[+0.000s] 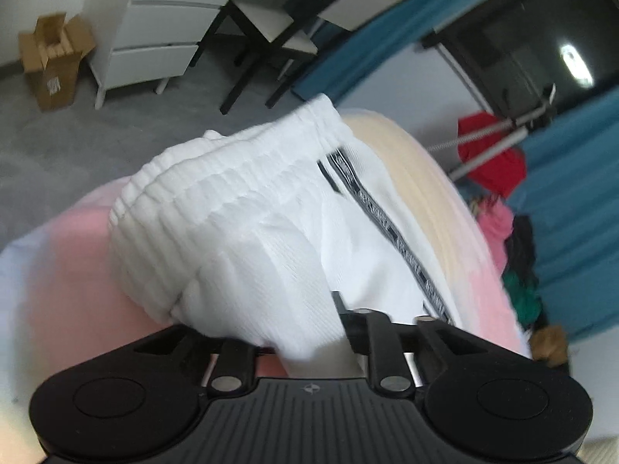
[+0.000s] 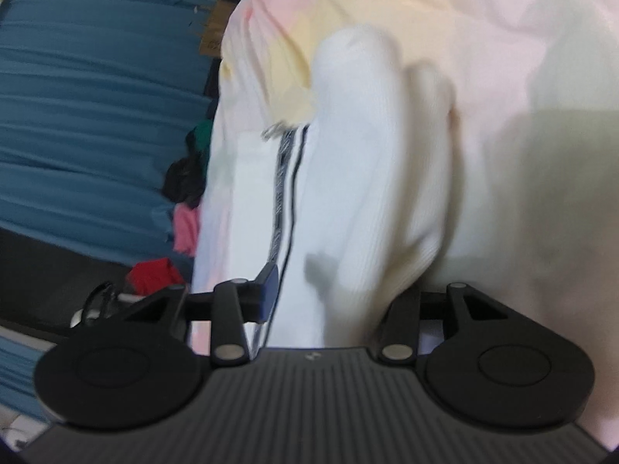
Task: Fold clothes
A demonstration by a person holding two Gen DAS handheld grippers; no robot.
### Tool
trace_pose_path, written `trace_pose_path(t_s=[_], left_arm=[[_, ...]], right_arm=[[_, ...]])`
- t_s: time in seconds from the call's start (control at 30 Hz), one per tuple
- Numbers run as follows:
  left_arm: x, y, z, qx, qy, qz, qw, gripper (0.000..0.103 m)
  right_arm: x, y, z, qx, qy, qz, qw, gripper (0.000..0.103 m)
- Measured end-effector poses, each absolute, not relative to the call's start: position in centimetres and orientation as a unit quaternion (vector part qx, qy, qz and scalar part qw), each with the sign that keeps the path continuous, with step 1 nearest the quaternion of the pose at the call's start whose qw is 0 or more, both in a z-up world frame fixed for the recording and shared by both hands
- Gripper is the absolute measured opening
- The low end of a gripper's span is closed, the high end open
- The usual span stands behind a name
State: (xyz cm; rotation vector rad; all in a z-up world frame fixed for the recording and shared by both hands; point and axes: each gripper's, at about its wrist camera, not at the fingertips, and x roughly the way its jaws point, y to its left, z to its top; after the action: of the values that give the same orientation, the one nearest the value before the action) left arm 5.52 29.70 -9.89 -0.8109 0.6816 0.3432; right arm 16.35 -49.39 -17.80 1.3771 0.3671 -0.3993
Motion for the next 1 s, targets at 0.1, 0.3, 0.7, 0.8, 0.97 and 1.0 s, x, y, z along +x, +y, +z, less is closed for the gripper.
trace_pose_path(t_s=[0.1,0.3,0.7,0.8,0.97,1.0], left_arm=[[4.7,27.5,-8.3,-0.336,0.321,0.176,0.868,0.055],[3.2,23.2,-5.2,-0.235,0.313,0.201,0.898,0.078],[5.3,13.1,-5.4,-0.132,0.268,0.070,0.952,0.083],[7.3,10.6,-7.6,-0.118,0.276,0.029,0.954,0.083],[10.5,5.3,-12.5,0.019,0.317,0.007,0.948,0.086],[11.1,4.6,-13.6,0.039,0.338,0.011,0.940,0.088]], right_arm=[[15.9,-50.6,-18.2,0.625,0.156,-0.195,0.740,0.047],[16.3,-51.9,-20.4,0.658,0.134,-0.152,0.725,0.047],[20.6,-50.7,-18.3,0.549,0.158,-0.207,0.794,0.022],[20.8,-50.0,-17.3,0.513,0.165,-0.226,0.811,0.015],[20.3,-48.9,-15.4,0.440,0.159,-0.246,0.849,0.011],[20.3,-48.5,-14.8,0.425,0.155,-0.248,0.857,0.011]])
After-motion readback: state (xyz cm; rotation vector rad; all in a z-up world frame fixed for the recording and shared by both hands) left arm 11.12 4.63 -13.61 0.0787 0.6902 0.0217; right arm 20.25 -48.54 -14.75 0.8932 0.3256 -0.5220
